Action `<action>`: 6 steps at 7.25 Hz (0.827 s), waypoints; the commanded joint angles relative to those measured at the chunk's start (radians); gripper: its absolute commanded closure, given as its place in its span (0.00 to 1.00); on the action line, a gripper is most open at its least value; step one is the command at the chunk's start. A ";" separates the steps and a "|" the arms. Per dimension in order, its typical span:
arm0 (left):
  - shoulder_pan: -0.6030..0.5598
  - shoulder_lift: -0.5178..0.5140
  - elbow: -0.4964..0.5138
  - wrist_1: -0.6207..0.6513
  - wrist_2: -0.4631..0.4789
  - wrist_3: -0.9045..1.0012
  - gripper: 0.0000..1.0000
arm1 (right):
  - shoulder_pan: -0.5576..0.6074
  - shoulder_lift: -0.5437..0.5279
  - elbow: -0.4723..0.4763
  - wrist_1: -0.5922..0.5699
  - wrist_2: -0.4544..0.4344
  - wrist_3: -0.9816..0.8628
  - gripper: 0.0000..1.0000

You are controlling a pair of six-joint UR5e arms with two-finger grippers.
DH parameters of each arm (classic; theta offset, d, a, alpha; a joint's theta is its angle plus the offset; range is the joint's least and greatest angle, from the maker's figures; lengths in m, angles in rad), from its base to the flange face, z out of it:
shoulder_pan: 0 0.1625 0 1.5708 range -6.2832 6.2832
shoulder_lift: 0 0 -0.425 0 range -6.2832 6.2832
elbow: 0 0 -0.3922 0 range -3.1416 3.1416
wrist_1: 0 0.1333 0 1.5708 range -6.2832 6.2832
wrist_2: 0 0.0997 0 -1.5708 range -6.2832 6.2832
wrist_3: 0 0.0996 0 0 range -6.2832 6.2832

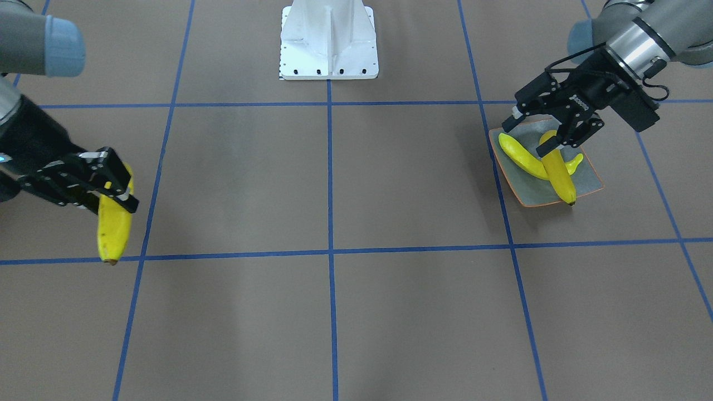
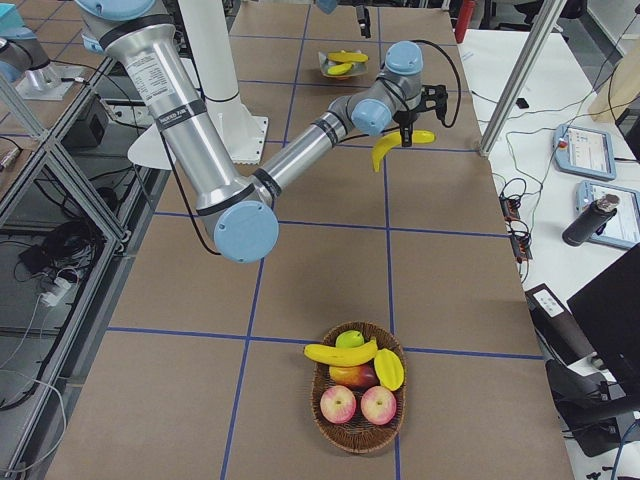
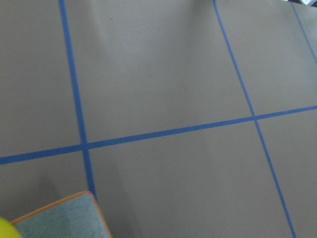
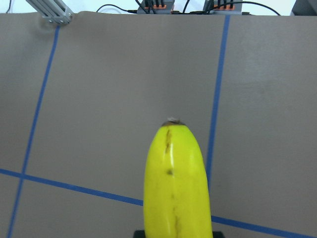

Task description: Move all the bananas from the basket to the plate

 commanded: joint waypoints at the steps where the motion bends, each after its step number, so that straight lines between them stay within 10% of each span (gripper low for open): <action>1: 0.034 -0.119 0.003 -0.006 0.005 -0.145 0.00 | -0.148 0.092 0.035 0.046 -0.164 0.338 1.00; 6: 0.130 -0.237 -0.004 -0.006 0.084 -0.222 0.00 | -0.415 0.242 0.034 0.147 -0.509 0.755 1.00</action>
